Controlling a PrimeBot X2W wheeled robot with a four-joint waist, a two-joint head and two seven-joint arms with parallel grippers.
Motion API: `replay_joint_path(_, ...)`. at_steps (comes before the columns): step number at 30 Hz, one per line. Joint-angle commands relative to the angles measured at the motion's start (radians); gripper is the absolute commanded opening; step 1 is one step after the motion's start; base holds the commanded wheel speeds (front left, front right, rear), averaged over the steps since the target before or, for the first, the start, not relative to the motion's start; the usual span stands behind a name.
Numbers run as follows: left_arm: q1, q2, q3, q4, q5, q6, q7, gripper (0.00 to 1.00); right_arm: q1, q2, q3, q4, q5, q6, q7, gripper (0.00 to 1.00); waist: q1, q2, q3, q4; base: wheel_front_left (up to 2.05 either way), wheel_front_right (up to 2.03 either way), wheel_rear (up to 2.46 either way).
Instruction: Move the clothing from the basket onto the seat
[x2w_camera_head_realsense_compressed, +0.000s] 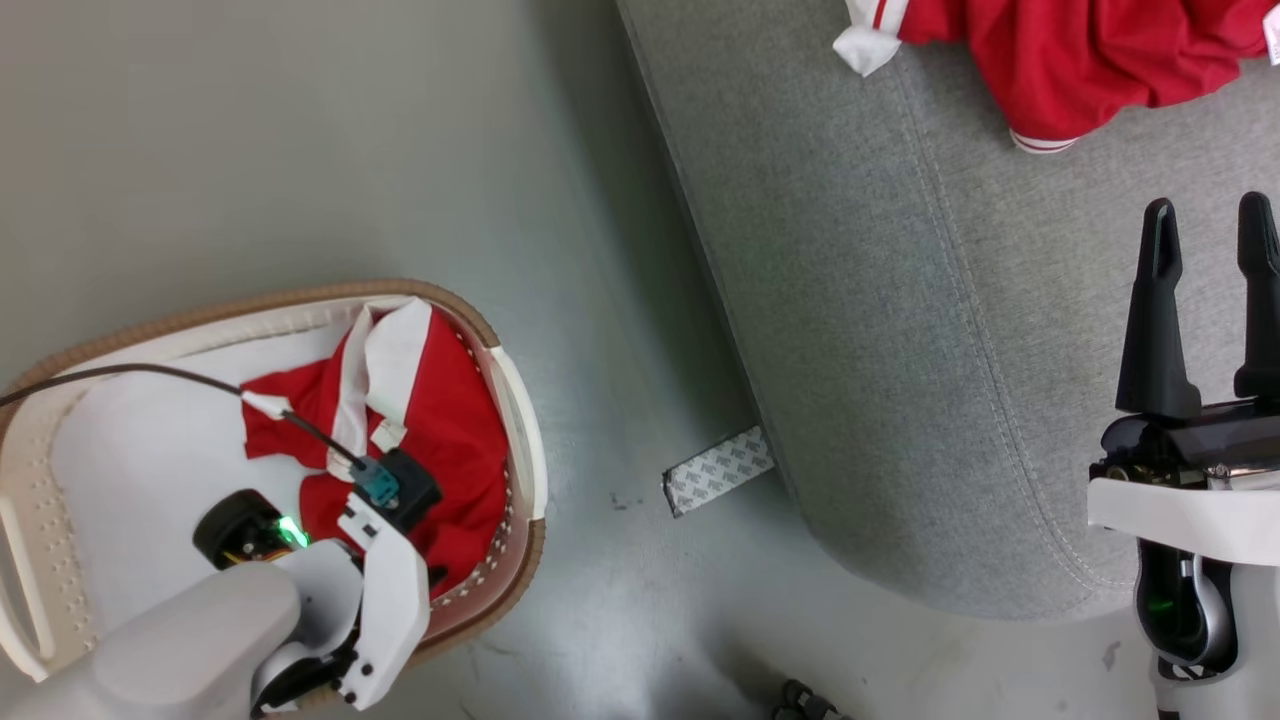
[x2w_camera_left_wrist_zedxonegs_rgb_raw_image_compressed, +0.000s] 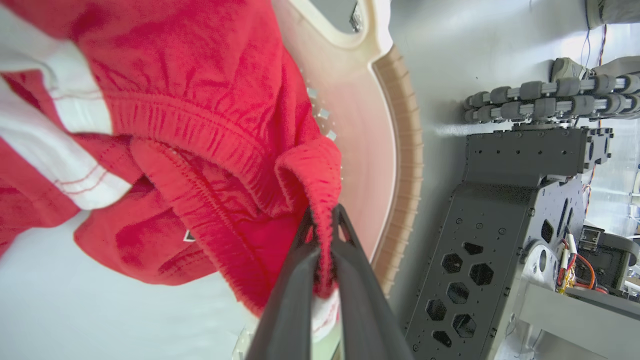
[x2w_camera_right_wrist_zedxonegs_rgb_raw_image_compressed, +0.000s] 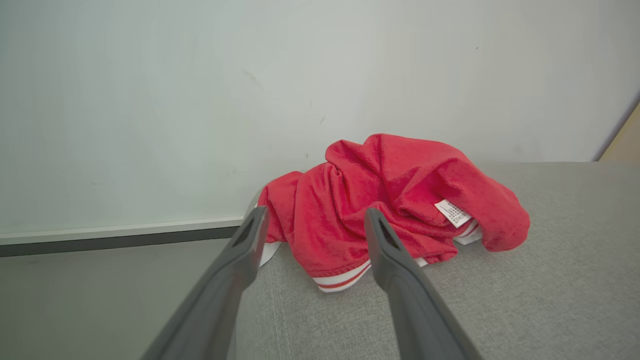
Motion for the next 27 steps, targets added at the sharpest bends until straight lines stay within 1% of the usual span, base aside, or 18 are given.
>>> replay_joint_path(1,-0.003,-0.005,0.000,0.009,-0.015,0.002,-0.024,0.00,-0.013,0.000,-0.006,0.004,-0.008,-0.003,-0.003,1.00,-0.0001,0.0000,-0.018,0.008,0.00,0.00,0.00)
replay_joint_path(4,0.008,-0.037,0.000,0.034,-0.020,0.002,-0.078,0.00,-0.005,0.000,-0.024,0.006,-0.031,-0.003,-0.003,1.00,-0.0001,0.0000,-0.065,0.040,0.00,0.00,0.00)
replay_joint_path(7,0.020,-0.083,0.000,0.057,-0.033,0.002,-0.137,0.00,0.003,-0.001,-0.041,0.015,-0.058,-0.003,-0.003,1.00,-0.0001,0.0000,-0.129,0.083,0.00,0.00,0.00)
replay_joint_path(12,0.048,-0.168,0.000,0.094,-0.049,0.002,-0.242,0.00,0.019,-0.001,-0.063,0.042,-0.114,-0.003,-0.003,1.00,-0.0001,0.0000,-0.257,0.167,0.00,0.00,0.00)
replay_joint_path(17,0.070,-0.236,0.000,0.125,-0.067,0.002,-0.343,0.00,0.036,-0.001,-0.064,0.082,-0.156,-0.003,-0.003,1.00,-0.0001,0.0000,-0.378,0.248,0.00,0.00,0.00)
replay_joint_path(24,0.086,-0.303,0.000,0.154,-0.096,0.002,-0.487,0.00,0.067,-0.002,-0.055,0.145,-0.188,-0.003,-0.002,1.00,-0.0001,0.0000,-0.522,0.349,0.00,0.00,0.00)
replay_joint_path(25,0.086,-0.303,0.000,0.154,-0.096,0.002,-0.487,0.00,0.067,-0.002,-0.055,0.145,-0.188,-0.003,-0.002,1.00,-0.0001,0.0000,-0.522,0.349,0.00,0.00,0.00)
replay_joint_path(27,0.085,-0.317,0.000,0.158,-0.103,0.002,-0.524,0.00,0.078,-0.002,-0.052,0.163,-0.193,-0.003,-0.002,1.00,-0.0001,0.0000,-0.558,0.374,0.00,0.00,0.00)
